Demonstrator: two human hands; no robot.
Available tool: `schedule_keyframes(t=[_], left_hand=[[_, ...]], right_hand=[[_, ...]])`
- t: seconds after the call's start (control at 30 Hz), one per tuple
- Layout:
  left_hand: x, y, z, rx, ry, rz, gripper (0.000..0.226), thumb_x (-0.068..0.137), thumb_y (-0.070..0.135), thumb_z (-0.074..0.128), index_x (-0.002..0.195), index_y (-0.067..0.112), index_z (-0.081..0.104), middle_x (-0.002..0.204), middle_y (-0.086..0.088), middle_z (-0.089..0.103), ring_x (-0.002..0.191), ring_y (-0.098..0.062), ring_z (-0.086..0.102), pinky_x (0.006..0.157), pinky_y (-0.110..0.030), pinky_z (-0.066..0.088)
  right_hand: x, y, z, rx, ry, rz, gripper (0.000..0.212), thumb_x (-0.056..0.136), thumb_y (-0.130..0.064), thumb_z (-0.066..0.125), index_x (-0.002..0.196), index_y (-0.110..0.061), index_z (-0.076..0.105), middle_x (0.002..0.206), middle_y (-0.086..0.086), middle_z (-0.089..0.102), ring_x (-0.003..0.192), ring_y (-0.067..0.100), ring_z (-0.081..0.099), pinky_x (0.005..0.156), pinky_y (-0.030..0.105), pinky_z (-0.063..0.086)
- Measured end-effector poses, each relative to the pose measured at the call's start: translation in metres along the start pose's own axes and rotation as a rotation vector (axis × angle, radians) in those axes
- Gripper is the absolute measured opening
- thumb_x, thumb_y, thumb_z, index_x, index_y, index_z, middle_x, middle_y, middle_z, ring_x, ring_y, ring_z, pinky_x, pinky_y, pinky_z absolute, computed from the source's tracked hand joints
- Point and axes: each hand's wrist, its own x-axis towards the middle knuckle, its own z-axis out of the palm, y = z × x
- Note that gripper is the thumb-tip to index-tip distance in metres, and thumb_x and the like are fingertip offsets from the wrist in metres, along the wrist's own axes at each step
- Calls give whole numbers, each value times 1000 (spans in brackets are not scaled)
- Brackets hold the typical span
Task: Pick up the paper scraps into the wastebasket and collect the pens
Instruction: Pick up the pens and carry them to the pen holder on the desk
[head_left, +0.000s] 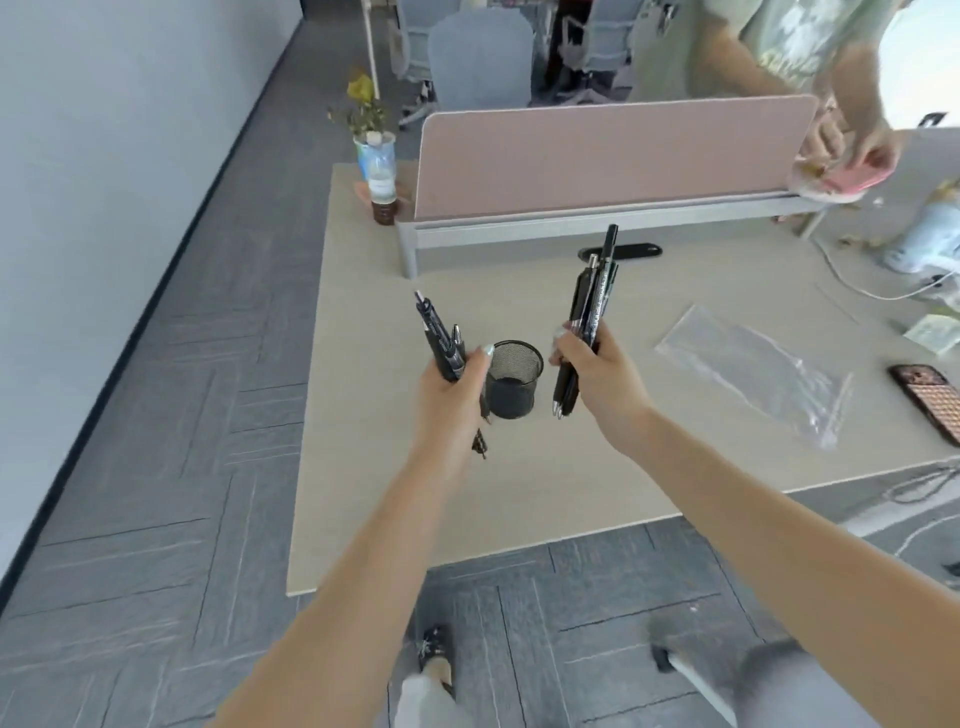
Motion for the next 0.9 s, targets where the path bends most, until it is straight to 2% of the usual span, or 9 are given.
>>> schedule_keyframes(t=[0.17,0.27,0.33,0.4,0.47,0.57,0.63,0.77,0.9], left_hand=[[113,-29,37,-151,-173,-42,21,87,10,58,71,21,49,69,2,53,61,-9,51,65,-27,42],[156,-53,57,-108,-228,-100,11,89,13,55,85,21,48,78,5,57,68,-5,56,67,-22,44],[175,-69,67,-39,-270,-102,6,92,20,51,94,20,45,85,7,59,75,-2,57,68,-17,43],[188,-85,73,31,-323,-78,6,94,21,47,98,20,43,90,11,61,80,8,56,69,-9,40],[197,-102,77,104,-358,-42,7,95,21,46,101,22,43,98,14,61,81,19,53,76,-10,39],[203,-121,81,275,-422,61,15,93,18,46,108,18,49,103,14,59,85,12,49,101,-35,33],[201,-131,80,457,-474,144,20,93,16,45,111,10,49,109,2,59,100,1,45,110,-48,16],[194,-135,73,589,-507,97,38,94,15,43,131,11,38,134,-3,46,137,-21,26,112,-43,-7],[188,-128,59,625,-491,18,51,90,23,50,138,21,31,135,12,39,136,-13,25,114,-48,6]], right_hand=[[85,38,31,70,201,65,14,93,-19,48,79,-19,47,70,-2,57,68,12,54,70,24,43],[127,67,45,44,244,143,8,91,-33,47,86,-27,47,75,-9,66,84,9,62,92,39,45],[147,84,46,-79,270,171,8,88,-41,44,86,-34,45,80,-17,69,91,-2,58,108,52,25],[156,102,45,-196,300,210,11,92,-38,40,92,-30,47,92,-13,69,81,-21,49,114,48,3],[156,116,44,-334,319,232,23,94,-38,37,103,-21,50,95,2,69,76,-22,48,115,42,-5],[153,138,42,-442,274,246,22,93,-36,37,107,-25,50,93,-1,69,87,-3,54,115,42,1],[150,149,41,-446,258,218,21,91,-35,40,107,-27,52,98,-9,63,100,10,52,111,47,19],[141,153,39,-458,194,165,27,88,-28,46,115,-22,50,106,-5,53,104,14,50,92,40,43],[133,147,36,-516,58,175,46,85,-26,55,128,-24,38,123,-10,41,111,8,46,87,29,41]])
